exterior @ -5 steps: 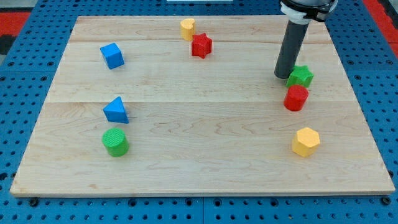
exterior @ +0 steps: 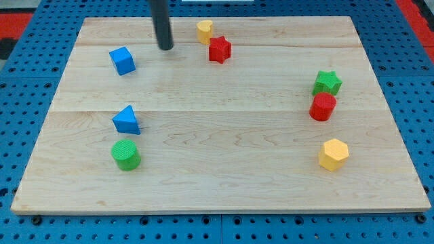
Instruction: Push the red star diagonal top left to the green star
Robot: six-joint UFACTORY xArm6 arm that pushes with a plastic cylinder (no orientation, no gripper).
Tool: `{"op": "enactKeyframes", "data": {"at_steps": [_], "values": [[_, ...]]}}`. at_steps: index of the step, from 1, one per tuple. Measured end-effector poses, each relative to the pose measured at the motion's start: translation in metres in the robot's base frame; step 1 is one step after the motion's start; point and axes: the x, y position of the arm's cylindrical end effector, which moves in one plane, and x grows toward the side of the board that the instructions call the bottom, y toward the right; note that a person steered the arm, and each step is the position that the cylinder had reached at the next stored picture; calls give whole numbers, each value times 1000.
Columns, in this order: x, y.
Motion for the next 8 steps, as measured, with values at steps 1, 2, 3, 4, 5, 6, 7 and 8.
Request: {"op": "enactKeyframes", "data": {"at_steps": [1,2,3,4,5,6,7,8], "values": [[-8,55],[11,45],[19,89],[22,112],[44,77],[58,78],[53,140],[48,203]]}}
